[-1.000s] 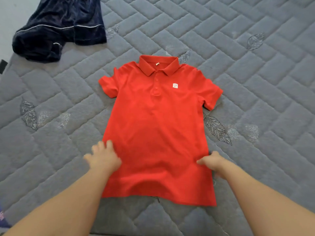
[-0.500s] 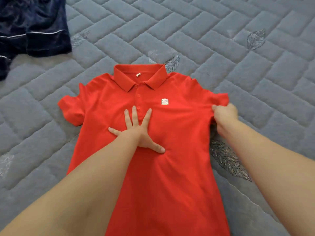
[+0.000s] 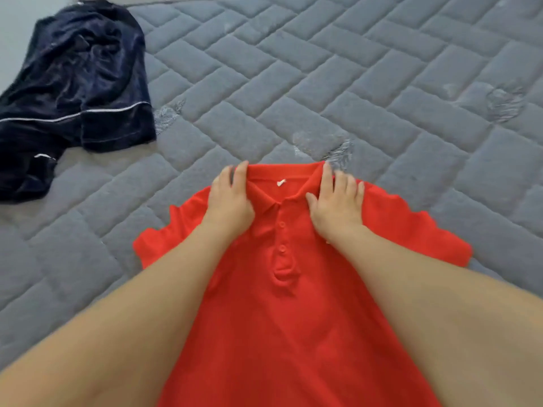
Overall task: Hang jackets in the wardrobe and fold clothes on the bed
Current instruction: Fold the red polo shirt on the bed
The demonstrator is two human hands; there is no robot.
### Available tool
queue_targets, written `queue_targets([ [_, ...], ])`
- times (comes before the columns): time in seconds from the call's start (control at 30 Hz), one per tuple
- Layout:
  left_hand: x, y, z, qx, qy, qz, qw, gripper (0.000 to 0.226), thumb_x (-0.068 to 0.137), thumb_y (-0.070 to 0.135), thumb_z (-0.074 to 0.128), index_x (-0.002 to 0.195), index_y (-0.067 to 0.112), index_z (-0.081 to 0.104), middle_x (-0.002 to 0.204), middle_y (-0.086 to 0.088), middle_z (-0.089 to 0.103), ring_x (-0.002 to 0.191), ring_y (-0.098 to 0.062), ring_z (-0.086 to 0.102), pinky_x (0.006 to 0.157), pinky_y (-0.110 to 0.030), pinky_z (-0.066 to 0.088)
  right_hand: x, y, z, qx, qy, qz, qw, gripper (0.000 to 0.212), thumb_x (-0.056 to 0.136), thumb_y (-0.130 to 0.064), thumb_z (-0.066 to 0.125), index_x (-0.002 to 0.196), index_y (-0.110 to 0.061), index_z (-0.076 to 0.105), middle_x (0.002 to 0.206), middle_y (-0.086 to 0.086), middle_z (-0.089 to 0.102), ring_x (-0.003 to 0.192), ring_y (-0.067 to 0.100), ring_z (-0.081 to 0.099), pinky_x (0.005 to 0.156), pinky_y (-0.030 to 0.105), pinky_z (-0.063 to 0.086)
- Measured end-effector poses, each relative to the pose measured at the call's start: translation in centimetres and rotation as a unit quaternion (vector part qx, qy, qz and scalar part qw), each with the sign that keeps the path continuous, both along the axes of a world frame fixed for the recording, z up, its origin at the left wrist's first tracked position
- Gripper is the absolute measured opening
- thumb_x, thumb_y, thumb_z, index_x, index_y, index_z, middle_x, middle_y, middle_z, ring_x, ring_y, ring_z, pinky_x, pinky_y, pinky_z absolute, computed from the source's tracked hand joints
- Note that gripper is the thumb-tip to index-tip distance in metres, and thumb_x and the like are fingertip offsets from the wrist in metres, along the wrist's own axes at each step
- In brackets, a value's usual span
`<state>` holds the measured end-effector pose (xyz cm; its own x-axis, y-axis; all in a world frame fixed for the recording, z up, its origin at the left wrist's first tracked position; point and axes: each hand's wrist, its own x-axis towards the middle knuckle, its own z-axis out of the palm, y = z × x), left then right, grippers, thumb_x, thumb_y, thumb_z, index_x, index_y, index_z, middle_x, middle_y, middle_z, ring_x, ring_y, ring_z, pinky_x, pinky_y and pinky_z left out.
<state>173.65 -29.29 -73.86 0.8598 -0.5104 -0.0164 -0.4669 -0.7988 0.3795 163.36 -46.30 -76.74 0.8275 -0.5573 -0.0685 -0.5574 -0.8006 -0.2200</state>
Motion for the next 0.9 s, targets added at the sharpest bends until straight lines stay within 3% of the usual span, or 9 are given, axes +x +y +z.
queue_targets([
  [0.1,1.5,-2.3,-4.3,0.036,-0.027,-0.005,0.999,0.075,0.082,0.010,0.049,0.153,0.018,0.027,0.147,-0.019,0.032,0.136,-0.037,0.030,0.120,-0.050,0.010,1.1,-1.2,-3.5,-0.073,-0.105,0.024,0.992,0.067,0.094,-0.047,0.047,0.152,-0.015,0.032,0.139,0.013,0.045,0.131,0.035,0.038,0.117,0.055,0.014],
  [0.17,1.8,-2.8,-6.5,0.014,-0.091,0.011,0.996,0.072,0.075,0.016,0.045,0.147,0.017,0.040,0.133,-0.018,0.047,0.123,-0.040,0.042,0.117,-0.051,0.021,1.4,-1.5,-5.1,-0.085,-0.160,0.024,0.983,0.065,0.091,-0.046,0.049,0.148,-0.017,0.038,0.131,0.011,0.050,0.124,0.034,0.043,0.116,0.054,0.018],
  [0.3,2.6,-3.3,-5.8,-0.022,-0.114,0.017,0.993,0.076,0.066,0.009,0.046,0.142,0.010,0.045,0.112,-0.020,0.052,0.100,-0.040,0.047,0.102,-0.049,0.037,1.7,-1.8,-3.9,-0.020,-0.176,0.014,0.984,0.067,0.087,-0.037,0.058,0.149,-0.018,0.038,0.126,0.007,0.053,0.122,0.032,0.046,0.116,0.050,0.021],
  [0.5,2.1,-3.4,-5.8,-0.040,-0.105,-0.004,0.994,0.043,0.070,-0.003,0.053,0.111,0.007,0.060,0.103,-0.021,0.052,0.092,-0.041,0.048,0.093,-0.049,0.040,1.5,-1.8,-3.7,0.007,-0.218,0.008,0.976,0.068,0.081,-0.017,0.063,0.145,-0.009,0.042,0.115,0.013,0.055,0.113,0.024,0.039,0.114,0.052,0.026],
  [0.6,2.3,-3.5,-6.1,-0.072,-0.114,0.006,0.991,0.042,0.069,0.000,0.048,0.110,0.007,0.058,0.103,-0.018,0.051,0.093,-0.038,0.046,0.094,-0.046,0.038,1.5,-2.1,-4.4,0.001,-0.245,0.021,0.969,0.064,0.078,-0.015,0.061,0.140,-0.008,0.047,0.111,0.012,0.056,0.109,0.026,0.043,0.110,0.049,0.031],
  [0.73,2.2,-3.2,-5.7,-0.104,-0.089,-0.004,0.991,0.049,0.070,0.001,0.046,0.118,0.004,0.055,0.107,-0.018,0.053,0.098,-0.037,0.046,0.096,-0.045,0.038,1.2,-1.9,-4.2,0.026,-0.333,0.040,0.942,0.038,0.070,-0.002,0.059,0.108,-0.009,0.055,0.102,0.010,0.056,0.095,0.031,0.051,0.094,0.038,0.035],
  [0.83,1.1,-2.7,-3.7,-0.155,-0.091,0.006,0.984,0.029,0.069,-0.004,0.049,0.096,0.002,0.059,0.101,-0.020,0.054,0.096,-0.041,0.048,0.093,-0.046,0.039,0.3,-1.4,-2.6,0.044,-0.364,0.046,0.929,0.025,0.061,0.006,0.053,0.084,-0.004,0.049,0.094,0.017,0.053,0.088,0.035,0.051,0.082,0.043,0.038],
  [0.9,-1.4,-1.0,-3.3,-0.168,-0.126,0.031,0.977,0.020,0.068,-0.006,0.052,0.085,0.004,0.057,0.097,-0.021,0.054,0.095,-0.041,0.049,0.098,-0.051,0.037,-1.1,-0.9,-1.6,0.082,-0.351,0.070,0.930,0.020,0.059,0.003,0.051,0.076,-0.005,0.046,0.097,0.020,0.052,0.093,0.036,0.051,0.084,0.046,0.041],
])
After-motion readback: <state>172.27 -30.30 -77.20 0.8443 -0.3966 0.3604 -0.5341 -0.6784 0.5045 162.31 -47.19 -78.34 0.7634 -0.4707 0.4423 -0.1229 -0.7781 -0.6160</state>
